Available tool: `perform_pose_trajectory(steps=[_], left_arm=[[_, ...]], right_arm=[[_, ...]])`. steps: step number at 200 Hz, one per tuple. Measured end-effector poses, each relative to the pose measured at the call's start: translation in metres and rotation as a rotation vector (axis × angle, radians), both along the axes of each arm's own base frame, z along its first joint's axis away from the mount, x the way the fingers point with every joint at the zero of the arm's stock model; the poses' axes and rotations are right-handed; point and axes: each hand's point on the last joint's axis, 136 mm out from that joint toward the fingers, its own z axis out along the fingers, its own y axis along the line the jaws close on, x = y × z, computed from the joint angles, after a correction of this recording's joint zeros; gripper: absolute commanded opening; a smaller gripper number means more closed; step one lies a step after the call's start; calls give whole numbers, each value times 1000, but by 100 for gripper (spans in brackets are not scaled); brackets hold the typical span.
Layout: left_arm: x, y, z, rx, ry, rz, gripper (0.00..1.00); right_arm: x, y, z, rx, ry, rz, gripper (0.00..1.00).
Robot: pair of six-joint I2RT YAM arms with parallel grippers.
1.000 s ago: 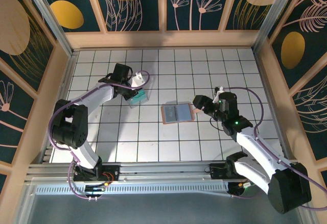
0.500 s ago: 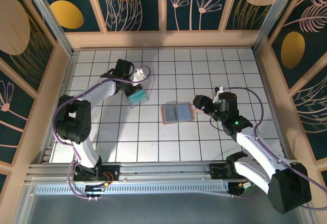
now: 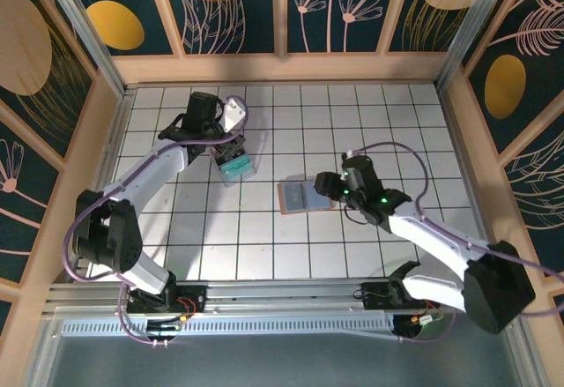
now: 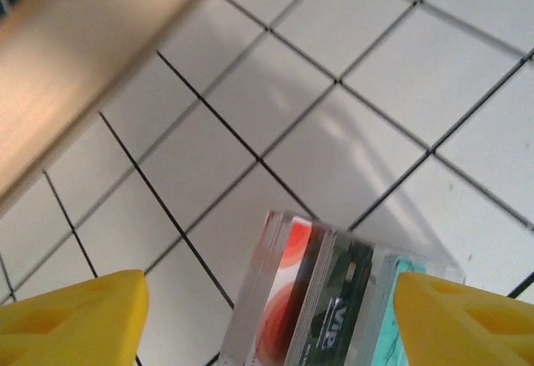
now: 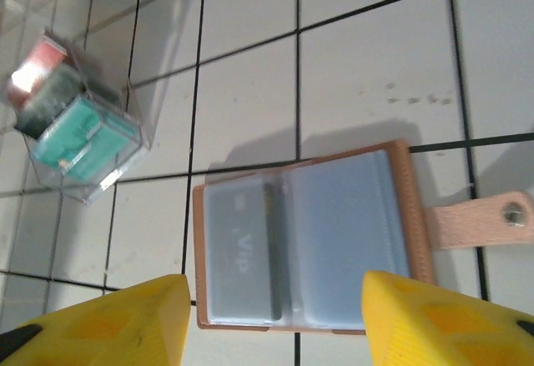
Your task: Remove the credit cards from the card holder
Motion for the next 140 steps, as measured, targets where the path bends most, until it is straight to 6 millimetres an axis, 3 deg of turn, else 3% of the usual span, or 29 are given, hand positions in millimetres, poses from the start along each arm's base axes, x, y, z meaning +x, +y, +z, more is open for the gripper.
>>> perform_pose_trajectory(steps=[24,43,69,94,140], left_arm=[[-15,-19,25,-130,-52,48,91],[-29,-26,33,-253,-53,104,99],[-46,-11,33,-421,-31,249,99],[-67,7,22,-553,-2,379,99],[-95,31,2,-723,52,562,99]], right_arm=[[1,22,-14,-95,22,60,51],[-1,37,-31,-166,46,110,49],[-7,55,-55,-263,77,185,49],[-13,67,-71,-329,87,249,49],[-12,69,-83,-391,87,295,54]])
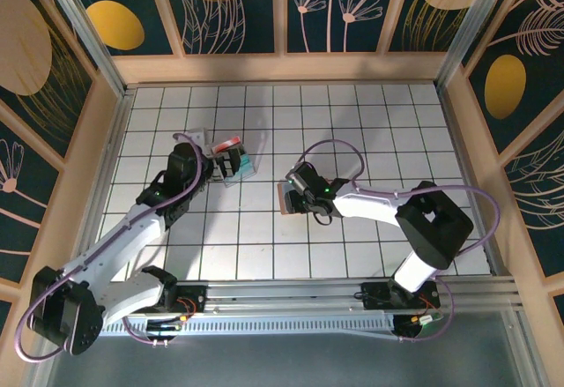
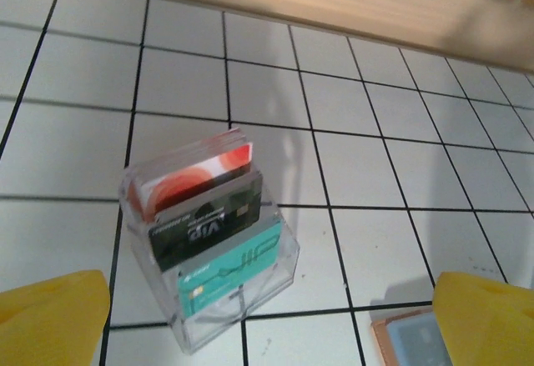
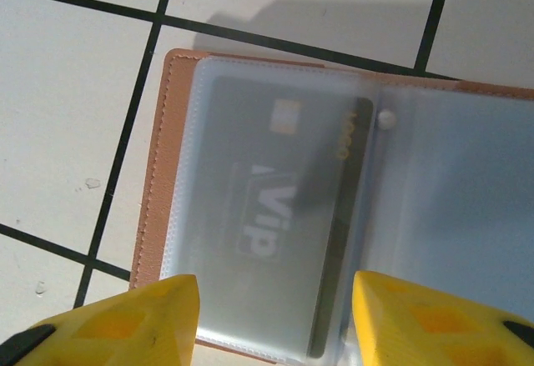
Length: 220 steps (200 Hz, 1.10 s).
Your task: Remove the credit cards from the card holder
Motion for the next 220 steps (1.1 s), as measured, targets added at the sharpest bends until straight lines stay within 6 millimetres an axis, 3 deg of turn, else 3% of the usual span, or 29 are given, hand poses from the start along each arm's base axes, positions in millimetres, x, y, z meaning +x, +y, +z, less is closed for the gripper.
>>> perform_pose_trajectory(steps=[53,156,220], left_arm=[[-14,3,-14,-94,39,76,99],[-7,11,-18,-100,37,156,99],[-9,17,-11,-105,7,180,99]], right_arm=[[5,4,6,-5,-25,27,59],[-1,18,-9,-40,-4,72,65],[3,19,-15,-41,-8,55,43]])
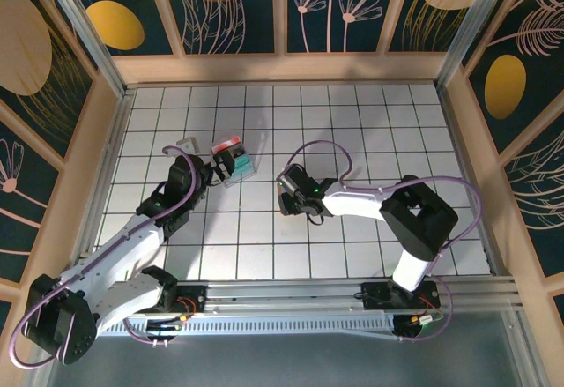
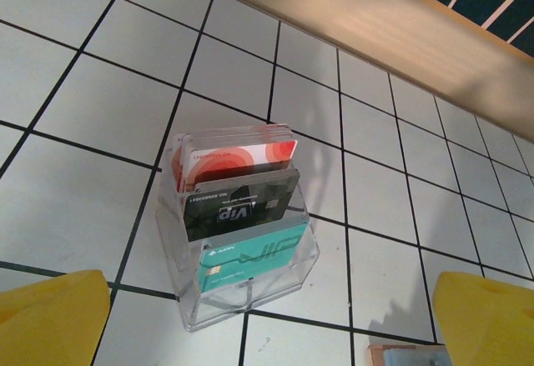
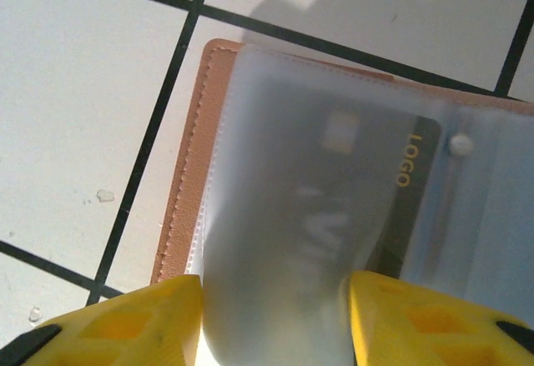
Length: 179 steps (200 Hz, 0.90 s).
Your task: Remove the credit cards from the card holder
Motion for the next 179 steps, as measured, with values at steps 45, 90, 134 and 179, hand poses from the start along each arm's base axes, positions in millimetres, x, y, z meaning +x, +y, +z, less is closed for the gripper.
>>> perform_pose_trajectory(steps=[45,90,134,179], left_arm=[[-4,5,-2,-12,-19,15,99],[-5,9,7,-1,-56,22,99],[-3,9,5,41,-60,8,99],[1,11,6,90,-67,12,99]], right_arm=[[2,1,1,15,-1,-19,32],[4,-5,5,15,-22,-58,30],[15,-14,22,20,-90,-130,40],[19,-26,22,-6,-100,-176,42]])
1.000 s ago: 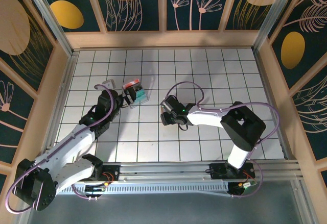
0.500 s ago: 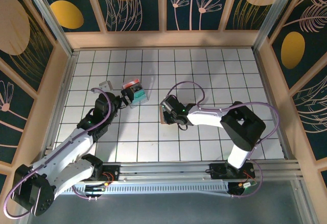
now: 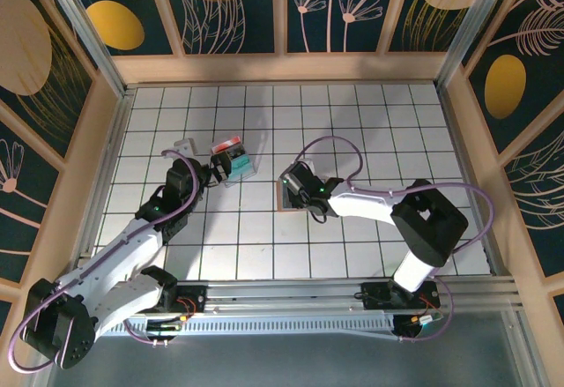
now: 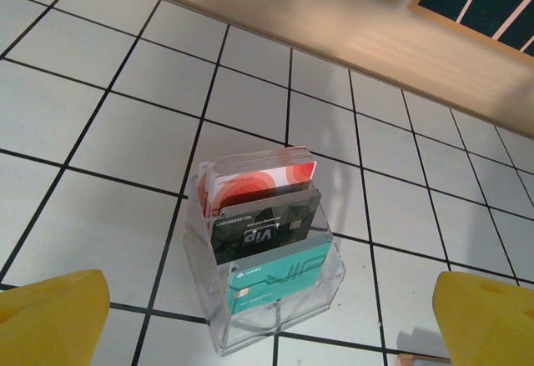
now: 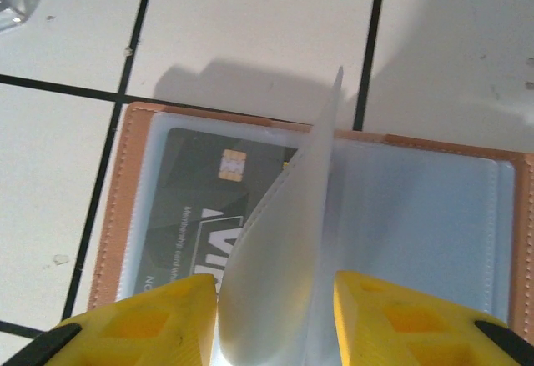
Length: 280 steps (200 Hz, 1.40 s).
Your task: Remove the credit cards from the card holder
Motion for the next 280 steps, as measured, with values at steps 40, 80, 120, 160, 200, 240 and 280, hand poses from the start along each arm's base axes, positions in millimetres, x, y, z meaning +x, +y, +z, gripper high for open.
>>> perform_pose_trajectory(steps=[40,80,120,160,200,240,280], left_arm=[[3,1,5,35,-16,-1,99],[1,-5,5,97,-20,-35,97],[-9,-47,-1,208,-13,-133,99],[-26,-107,-40,341,43,-268,98],[-34,-141,-89,437,139,-342,97],[-35,-141,-114,438,198,-321,98],[-29,-152,-125,415,235,-326,99]], right_arm=[[3,-10,-3,-13,12,-42,42],[-1,-30,-10,-22,37,-92,42],[-1,-54,-11,-9,47,-157,41],[-1,-73,-7,21,53,-203,39],[2,-92,7,103,51,-256,35],[6,-86,39,266,22,-244,33],[2,-60,50,400,64,-167,32]])
